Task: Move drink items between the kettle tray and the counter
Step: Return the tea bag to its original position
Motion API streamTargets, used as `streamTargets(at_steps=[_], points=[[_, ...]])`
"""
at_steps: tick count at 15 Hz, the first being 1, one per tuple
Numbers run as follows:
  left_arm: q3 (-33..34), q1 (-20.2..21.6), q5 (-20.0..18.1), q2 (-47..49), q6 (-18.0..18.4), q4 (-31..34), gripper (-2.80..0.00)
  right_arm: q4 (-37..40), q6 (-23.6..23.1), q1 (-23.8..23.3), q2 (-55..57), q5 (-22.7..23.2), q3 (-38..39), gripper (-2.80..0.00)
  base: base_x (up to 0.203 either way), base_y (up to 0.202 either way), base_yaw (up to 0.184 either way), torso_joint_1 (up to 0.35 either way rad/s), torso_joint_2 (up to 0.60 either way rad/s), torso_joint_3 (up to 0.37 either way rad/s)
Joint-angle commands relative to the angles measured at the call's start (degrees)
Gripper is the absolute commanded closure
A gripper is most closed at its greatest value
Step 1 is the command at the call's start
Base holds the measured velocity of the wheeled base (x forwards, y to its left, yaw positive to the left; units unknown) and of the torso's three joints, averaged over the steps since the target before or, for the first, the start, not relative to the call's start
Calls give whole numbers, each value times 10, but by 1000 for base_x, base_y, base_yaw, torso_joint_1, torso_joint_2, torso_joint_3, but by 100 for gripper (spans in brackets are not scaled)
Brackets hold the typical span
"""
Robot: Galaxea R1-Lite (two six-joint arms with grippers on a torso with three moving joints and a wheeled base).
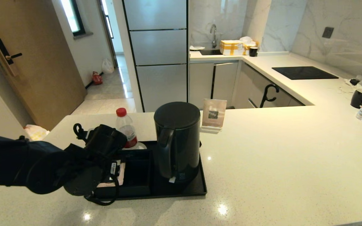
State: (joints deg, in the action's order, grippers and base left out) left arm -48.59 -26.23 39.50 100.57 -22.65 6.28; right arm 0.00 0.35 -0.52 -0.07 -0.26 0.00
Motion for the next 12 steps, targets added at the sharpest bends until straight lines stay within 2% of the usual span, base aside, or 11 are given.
streamTargets(at_steps=[1, 3, 6, 12], points=[[10, 4, 4, 25, -13, 1, -280, 0, 0, 0, 1, 0, 0, 0, 0, 0, 0, 0, 0, 0], [10, 4, 4, 25, -14, 0, -280, 0, 0, 0, 1, 0, 0, 0, 0, 0, 0, 0, 0, 0], [11, 19, 5, 78, -19, -2, -280, -1, 0, 0, 1, 0, 0, 0, 0, 0, 0, 0, 0, 0], [2, 22, 6, 81, -27, -2, -280, 0, 0, 0, 1, 0, 0, 0, 0, 0, 0, 0, 0, 0]])
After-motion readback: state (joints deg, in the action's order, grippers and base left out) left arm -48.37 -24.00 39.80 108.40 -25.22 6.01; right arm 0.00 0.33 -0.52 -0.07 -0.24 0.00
